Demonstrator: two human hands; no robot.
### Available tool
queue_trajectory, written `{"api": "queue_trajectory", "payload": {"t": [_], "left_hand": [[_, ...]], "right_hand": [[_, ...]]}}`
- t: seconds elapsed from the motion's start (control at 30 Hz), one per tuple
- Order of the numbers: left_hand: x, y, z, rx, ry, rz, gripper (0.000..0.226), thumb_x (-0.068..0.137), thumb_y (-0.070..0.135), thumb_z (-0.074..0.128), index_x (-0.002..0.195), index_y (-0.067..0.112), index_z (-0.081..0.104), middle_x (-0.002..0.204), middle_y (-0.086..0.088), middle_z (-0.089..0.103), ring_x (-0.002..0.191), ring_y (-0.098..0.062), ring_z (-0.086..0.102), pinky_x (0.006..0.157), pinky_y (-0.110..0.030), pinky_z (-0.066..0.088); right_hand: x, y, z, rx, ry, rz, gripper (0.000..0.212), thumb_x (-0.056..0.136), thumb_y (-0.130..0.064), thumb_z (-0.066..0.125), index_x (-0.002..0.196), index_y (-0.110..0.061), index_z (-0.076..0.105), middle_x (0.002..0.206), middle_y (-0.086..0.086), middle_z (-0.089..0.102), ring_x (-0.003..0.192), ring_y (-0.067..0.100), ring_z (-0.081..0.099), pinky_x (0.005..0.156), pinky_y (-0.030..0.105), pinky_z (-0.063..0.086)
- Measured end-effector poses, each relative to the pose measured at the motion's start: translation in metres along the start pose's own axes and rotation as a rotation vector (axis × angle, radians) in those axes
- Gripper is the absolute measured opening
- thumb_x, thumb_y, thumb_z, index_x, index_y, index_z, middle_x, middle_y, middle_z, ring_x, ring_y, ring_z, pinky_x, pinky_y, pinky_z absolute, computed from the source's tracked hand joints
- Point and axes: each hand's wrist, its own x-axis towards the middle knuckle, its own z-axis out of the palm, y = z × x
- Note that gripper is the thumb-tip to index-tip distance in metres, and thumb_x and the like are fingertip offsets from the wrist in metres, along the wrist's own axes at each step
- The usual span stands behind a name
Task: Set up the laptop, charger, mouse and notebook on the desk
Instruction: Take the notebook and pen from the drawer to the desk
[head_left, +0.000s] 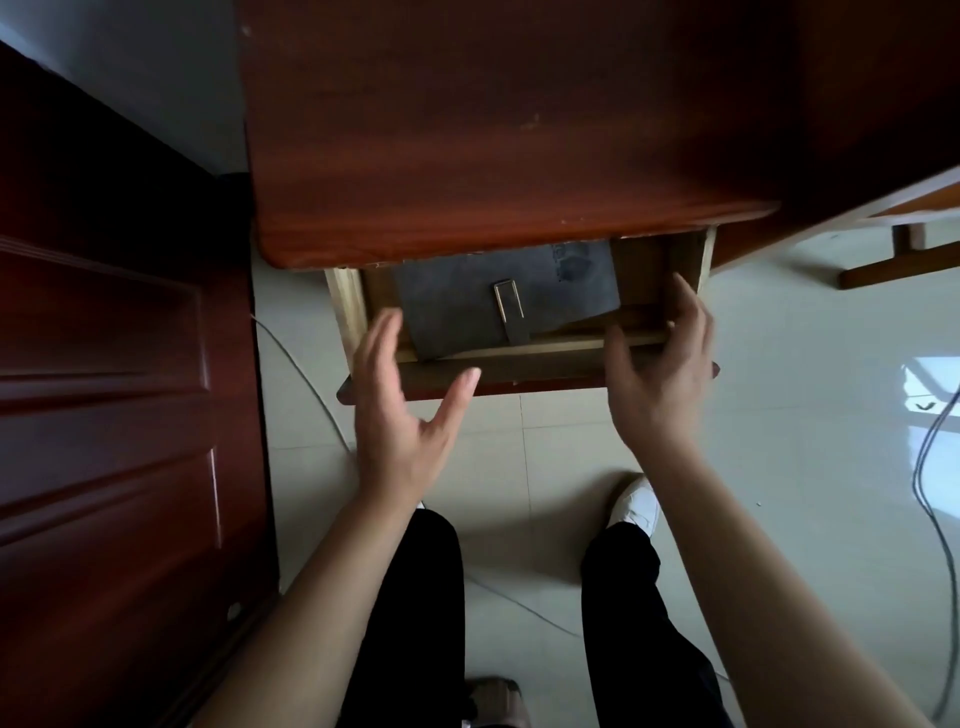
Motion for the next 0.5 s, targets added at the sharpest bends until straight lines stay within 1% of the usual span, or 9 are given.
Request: {"api": "queue_trajectory", "payload": {"t": [0.03, 0.1, 0.17, 0.2, 0.27, 0.33, 0.4, 0.43, 0.5], "left_hand": [[0.007, 0.002, 0.004, 0.003, -0.068, -0.049, 0.075, 0.088, 0.038, 0.071, 0.146, 0.004, 0.037, 0.151, -0.016, 0.041, 0.143, -0.023, 0.036, 0.114, -0.043, 0.037], [0.021, 0.008, 0.013, 0.021, -0.15, -0.252, 0.083, 0.088, 0.044, 0.069, 0.152, 0.01, 0.029, 0.157, -0.011, 0.033, 0.146, -0.019, 0.028, 0.119, -0.037, 0.028], [0.036, 0.011, 0.021, -0.075, -0.182, -0.502, 0.098, 0.085, 0.053, 0.069, 0.157, 0.017, 0.013, 0.162, -0.003, 0.025, 0.149, -0.018, 0.022, 0.12, -0.031, 0.02], [0.045, 0.012, 0.024, -0.165, -0.189, -0.61, 0.104, 0.083, 0.057, 0.069, 0.158, 0.022, 0.007, 0.163, 0.001, 0.025, 0.149, -0.017, 0.022, 0.117, -0.028, 0.019], [0.061, 0.014, 0.029, -0.329, -0.181, -0.759, 0.112, 0.077, 0.061, 0.073, 0.158, 0.03, 0.001, 0.162, 0.007, 0.026, 0.148, -0.015, 0.024, 0.114, -0.029, 0.022], [0.065, 0.018, 0.032, -0.398, -0.159, -0.811, 0.116, 0.073, 0.06, 0.077, 0.157, 0.031, 0.002, 0.161, 0.009, 0.027, 0.147, -0.014, 0.027, 0.113, -0.029, 0.026], [0.064, 0.021, 0.031, -0.379, -0.119, -0.81, 0.112, 0.075, 0.058, 0.077, 0.158, 0.03, 0.007, 0.161, 0.009, 0.029, 0.147, -0.015, 0.028, 0.112, -0.028, 0.026], [0.061, 0.021, 0.029, -0.341, -0.099, -0.805, 0.106, 0.078, 0.058, 0.073, 0.158, 0.028, 0.009, 0.162, 0.007, 0.028, 0.147, -0.016, 0.027, 0.115, -0.031, 0.024], [0.057, 0.016, 0.022, -0.211, -0.069, -0.732, 0.091, 0.088, 0.059, 0.061, 0.158, 0.024, 0.015, 0.163, 0.002, 0.026, 0.149, -0.02, 0.026, 0.121, -0.041, 0.022]], "right_hand": [[0.009, -0.005, 0.006, -0.034, -0.066, 0.058, 0.067, 0.092, -0.026, 0.065, 0.151, -0.01, 0.036, 0.148, 0.013, 0.043, 0.134, 0.03, 0.046, 0.105, 0.014, 0.03], [0.029, -0.013, 0.016, -0.102, -0.23, 0.233, 0.071, 0.098, -0.039, 0.059, 0.156, -0.013, 0.028, 0.153, 0.014, 0.04, 0.139, 0.032, 0.041, 0.111, 0.03, 0.031], [0.046, -0.018, 0.021, -0.116, -0.39, 0.422, 0.07, 0.101, -0.049, 0.049, 0.157, -0.014, 0.026, 0.151, 0.013, 0.045, 0.136, 0.033, 0.045, 0.113, 0.044, 0.038], [0.051, -0.021, 0.021, -0.088, -0.432, 0.476, 0.063, 0.103, -0.049, 0.046, 0.153, -0.013, 0.034, 0.145, 0.011, 0.052, 0.128, 0.031, 0.053, 0.107, 0.045, 0.044], [0.054, -0.025, 0.019, -0.012, -0.439, 0.496, 0.046, 0.104, -0.043, 0.046, 0.14, -0.014, 0.049, 0.129, 0.006, 0.062, 0.103, 0.021, 0.06, 0.09, 0.038, 0.048], [0.051, -0.027, 0.016, 0.036, -0.411, 0.485, 0.038, 0.104, -0.042, 0.048, 0.131, -0.015, 0.055, 0.117, 0.001, 0.065, 0.091, 0.013, 0.059, 0.083, 0.032, 0.047], [0.045, -0.027, 0.012, 0.097, -0.419, 0.491, 0.037, 0.101, -0.049, 0.051, 0.118, -0.017, 0.058, 0.104, -0.004, 0.066, 0.094, 0.013, 0.063, 0.081, 0.029, 0.052], [0.042, -0.027, 0.01, 0.145, -0.438, 0.504, 0.039, 0.099, -0.052, 0.054, 0.115, -0.016, 0.059, 0.103, -0.004, 0.066, 0.097, 0.015, 0.064, 0.082, 0.029, 0.056], [0.035, -0.027, 0.006, 0.299, -0.462, 0.569, 0.052, 0.097, -0.05, 0.058, 0.125, -0.006, 0.058, 0.113, 0.005, 0.067, 0.105, 0.022, 0.067, 0.085, 0.034, 0.061]]}}
